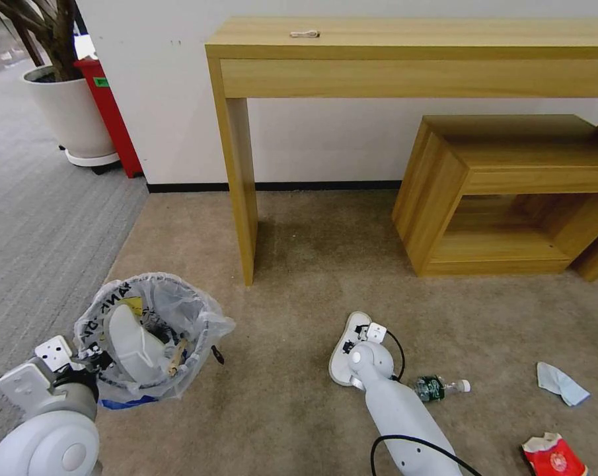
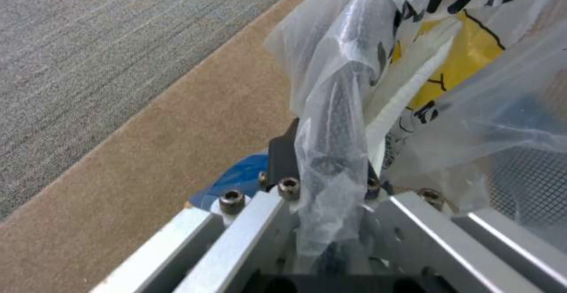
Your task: Pick up the trash bin and place the garbage on the floor into it.
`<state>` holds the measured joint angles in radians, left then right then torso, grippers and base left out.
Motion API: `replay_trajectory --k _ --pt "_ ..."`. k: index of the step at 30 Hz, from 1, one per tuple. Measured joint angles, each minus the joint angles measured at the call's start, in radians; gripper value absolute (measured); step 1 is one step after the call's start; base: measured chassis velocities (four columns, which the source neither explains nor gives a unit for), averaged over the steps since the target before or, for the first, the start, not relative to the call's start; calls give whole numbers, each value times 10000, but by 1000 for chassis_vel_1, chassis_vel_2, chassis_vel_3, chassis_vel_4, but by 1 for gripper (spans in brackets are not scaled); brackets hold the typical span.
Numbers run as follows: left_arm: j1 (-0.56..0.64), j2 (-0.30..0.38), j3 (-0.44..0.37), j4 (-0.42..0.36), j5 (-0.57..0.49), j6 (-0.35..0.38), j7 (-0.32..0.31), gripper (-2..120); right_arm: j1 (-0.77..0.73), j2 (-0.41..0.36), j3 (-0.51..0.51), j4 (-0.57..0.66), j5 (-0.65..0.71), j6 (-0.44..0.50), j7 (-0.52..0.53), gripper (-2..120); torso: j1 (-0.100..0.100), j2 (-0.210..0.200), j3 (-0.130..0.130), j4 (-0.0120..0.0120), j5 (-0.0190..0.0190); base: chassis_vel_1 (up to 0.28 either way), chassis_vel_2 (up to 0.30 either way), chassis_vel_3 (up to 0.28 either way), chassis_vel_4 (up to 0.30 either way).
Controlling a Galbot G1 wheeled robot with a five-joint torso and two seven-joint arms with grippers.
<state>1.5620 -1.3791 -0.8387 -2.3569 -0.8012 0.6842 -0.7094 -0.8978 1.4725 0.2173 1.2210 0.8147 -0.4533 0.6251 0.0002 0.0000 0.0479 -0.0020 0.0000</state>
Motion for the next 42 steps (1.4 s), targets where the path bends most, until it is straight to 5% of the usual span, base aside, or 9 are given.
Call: replay_trajectory --k 7,14,18,32,42 --pt "183 58 206 -127 -76 45 -1 0 -665 -698 -555 1840 -587 2025 -2397 0 0 0 -1 -1 0 0 0 0 0" --pt "395 79 694 -233 -450 184 -96 0 -1060 -1621 -1487 4047 -689 4931 -7170 0 0 0 -1 0 0 0 0 0 0" --pt "444 84 822 -188 -575 216 -158 0 -975 -1794 -1812 4655 -159 5761 -8741 0 -1 0 -1 0 0 0 0 0 0" --pt "418 -37 1235 24 -526 244 -168 0 -761 -1892 -2659 5557 1483 6840 -12431 0 -1 0 -1 0 0 0 0 0 0" --pt "659 -237 1807 -800 -1020 412 -293 0 -752 -1835 -2949 4226 303 7265 -14185 0 0 0 -1 0 1 0 0 0 0"
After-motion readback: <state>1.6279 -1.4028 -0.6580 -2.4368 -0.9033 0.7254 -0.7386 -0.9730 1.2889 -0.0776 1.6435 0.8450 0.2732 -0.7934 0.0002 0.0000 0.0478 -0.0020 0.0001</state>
